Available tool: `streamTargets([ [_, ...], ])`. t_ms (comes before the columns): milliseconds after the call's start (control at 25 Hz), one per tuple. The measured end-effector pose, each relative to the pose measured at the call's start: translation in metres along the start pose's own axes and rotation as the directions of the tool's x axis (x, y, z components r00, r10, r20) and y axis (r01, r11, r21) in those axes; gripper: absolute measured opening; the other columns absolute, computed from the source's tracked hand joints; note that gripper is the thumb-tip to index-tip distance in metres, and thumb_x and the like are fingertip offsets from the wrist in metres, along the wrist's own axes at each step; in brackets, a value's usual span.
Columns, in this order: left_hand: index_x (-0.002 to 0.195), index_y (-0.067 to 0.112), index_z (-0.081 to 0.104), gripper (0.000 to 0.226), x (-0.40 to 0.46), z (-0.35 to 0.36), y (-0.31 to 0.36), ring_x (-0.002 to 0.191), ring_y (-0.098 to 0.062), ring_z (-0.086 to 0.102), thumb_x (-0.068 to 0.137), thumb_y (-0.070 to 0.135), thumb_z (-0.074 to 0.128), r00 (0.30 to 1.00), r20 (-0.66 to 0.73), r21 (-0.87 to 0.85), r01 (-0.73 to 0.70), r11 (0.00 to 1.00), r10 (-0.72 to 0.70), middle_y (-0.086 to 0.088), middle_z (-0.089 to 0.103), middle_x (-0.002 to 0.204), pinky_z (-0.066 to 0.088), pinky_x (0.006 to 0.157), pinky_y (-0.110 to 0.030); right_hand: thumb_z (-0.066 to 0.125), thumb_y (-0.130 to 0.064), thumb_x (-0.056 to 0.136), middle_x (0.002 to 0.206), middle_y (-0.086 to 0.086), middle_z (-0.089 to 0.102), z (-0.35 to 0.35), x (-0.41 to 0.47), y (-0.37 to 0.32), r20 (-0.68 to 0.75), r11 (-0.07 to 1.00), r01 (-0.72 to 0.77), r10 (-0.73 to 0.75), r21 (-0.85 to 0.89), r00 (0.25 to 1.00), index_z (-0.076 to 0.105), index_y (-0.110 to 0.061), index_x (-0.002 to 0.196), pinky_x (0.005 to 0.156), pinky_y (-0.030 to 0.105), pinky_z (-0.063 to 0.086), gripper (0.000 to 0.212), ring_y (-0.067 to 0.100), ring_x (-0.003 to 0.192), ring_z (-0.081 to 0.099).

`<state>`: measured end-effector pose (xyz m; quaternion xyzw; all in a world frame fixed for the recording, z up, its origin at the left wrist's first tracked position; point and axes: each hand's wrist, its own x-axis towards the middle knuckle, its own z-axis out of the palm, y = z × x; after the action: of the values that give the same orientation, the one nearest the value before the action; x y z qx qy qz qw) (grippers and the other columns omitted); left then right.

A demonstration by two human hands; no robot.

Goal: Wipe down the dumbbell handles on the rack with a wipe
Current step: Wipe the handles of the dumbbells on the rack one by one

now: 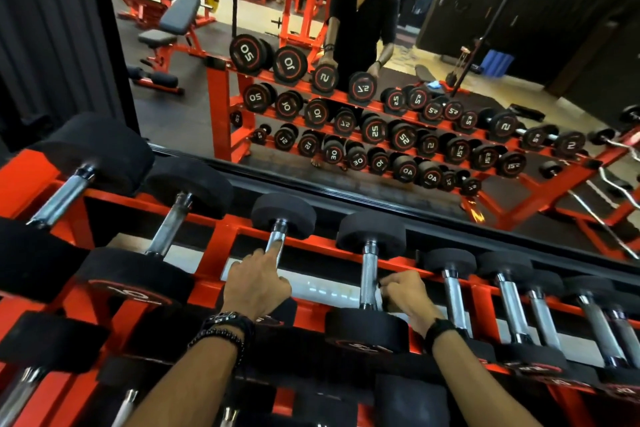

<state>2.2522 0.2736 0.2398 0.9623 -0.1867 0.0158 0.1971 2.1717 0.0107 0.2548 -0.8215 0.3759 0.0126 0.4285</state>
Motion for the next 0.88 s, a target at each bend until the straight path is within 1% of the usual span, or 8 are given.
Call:
streamTargets([
  [80,0.153,0.023,0.027,0.076,-0.001,-0.001,0.0,0.09,-0.023,0.059,0.082,0.033,0.052,1.0,-0.001,-0.004,0.006,1.0,-0.006,-0.001,0.055,0.097,0.046,0.077,-0.035,0.057,0.0,0.079,0.067,0.007,0.059,0.002,0.002,-0.007,0.045,0.991,-0.068,0.063,0.118,0.997,0.067,-0.008,0.074,0.062,0.048,0.059,0.013,0.024,0.064,0.059],
  [120,0.153,0.024,0.028,0.076,-0.002,-0.001,0.0,0.089,-0.022,0.059,0.082,0.034,0.052,1.0,-0.005,-0.005,0.009,1.0,-0.009,0.0,0.055,0.097,0.045,0.076,-0.034,0.061,-0.011,0.083,0.068,0.005,0.058,0.001,-0.001,-0.009,0.073,0.987,-0.086,0.076,0.138,0.994,0.063,-0.008,0.08,0.057,0.044,0.058,0.005,0.022,0.062,0.058],
  [240,0.153,0.024,0.027,0.076,0.001,0.001,0.002,0.087,-0.022,0.058,0.082,0.033,0.051,1.0,-0.018,0.007,0.008,1.0,-0.007,0.0,0.054,0.095,0.045,0.075,-0.034,0.061,-0.063,0.083,0.079,-0.004,0.054,0.001,-0.012,-0.021,0.266,0.983,-0.114,0.073,0.142,0.961,0.055,-0.018,0.099,0.054,0.028,0.045,0.048,0.013,0.066,0.053],
  [320,0.154,0.025,0.026,0.077,0.002,0.0,0.002,0.087,-0.022,0.058,0.082,0.033,0.051,1.0,0.004,-0.002,0.012,1.0,-0.012,0.0,0.053,0.094,0.046,0.075,-0.034,0.056,-0.073,0.081,0.111,0.003,0.06,0.006,-0.016,-0.031,0.292,0.985,-0.104,0.061,0.136,0.954,0.053,-0.016,0.128,0.088,0.038,0.051,0.074,0.024,0.103,0.06],
  [360,0.154,0.025,0.026,0.076,0.0,-0.001,0.002,0.087,-0.022,0.058,0.082,0.033,0.051,1.0,0.005,0.002,0.015,1.0,-0.015,0.0,0.054,0.094,0.046,0.075,-0.034,0.056,-0.075,0.08,0.133,0.008,0.054,0.01,-0.016,-0.032,0.309,0.978,-0.112,0.053,0.178,0.95,0.044,-0.012,0.142,0.105,0.045,0.042,0.089,0.029,0.125,0.051],
  [440,0.154,0.025,0.027,0.076,-0.002,-0.003,0.002,0.088,-0.022,0.059,0.082,0.033,0.051,1.0,0.002,-0.01,0.022,1.0,-0.022,0.0,0.054,0.094,0.044,0.074,-0.034,0.056,-0.084,0.07,0.15,0.011,0.041,0.012,-0.017,-0.028,0.309,0.953,-0.132,0.043,0.274,0.95,0.031,-0.012,0.151,0.116,0.047,0.029,0.112,0.031,0.138,0.039],
  [720,0.152,0.024,0.032,0.073,-0.001,-0.002,0.002,0.087,-0.023,0.059,0.082,0.032,0.053,1.0,-0.008,0.009,0.024,1.0,-0.024,0.001,0.05,0.092,0.036,0.07,-0.032,0.031,-0.078,0.086,0.152,0.016,0.037,0.014,-0.028,-0.038,0.247,0.984,-0.038,-0.005,0.171,0.969,0.031,-0.006,0.15,0.112,0.047,0.033,0.095,0.033,0.137,0.039],
  [880,0.152,0.024,0.031,0.073,0.0,-0.001,0.002,0.08,-0.018,0.052,0.083,0.033,0.052,0.999,-0.026,-0.01,0.019,1.0,-0.019,0.002,0.052,0.091,0.039,0.07,-0.031,0.03,-0.077,0.087,0.12,0.011,0.058,0.015,-0.028,-0.034,0.161,0.999,0.019,-0.012,-0.039,0.987,0.051,-0.004,0.134,0.093,0.036,0.044,0.089,0.022,0.102,0.055],
])
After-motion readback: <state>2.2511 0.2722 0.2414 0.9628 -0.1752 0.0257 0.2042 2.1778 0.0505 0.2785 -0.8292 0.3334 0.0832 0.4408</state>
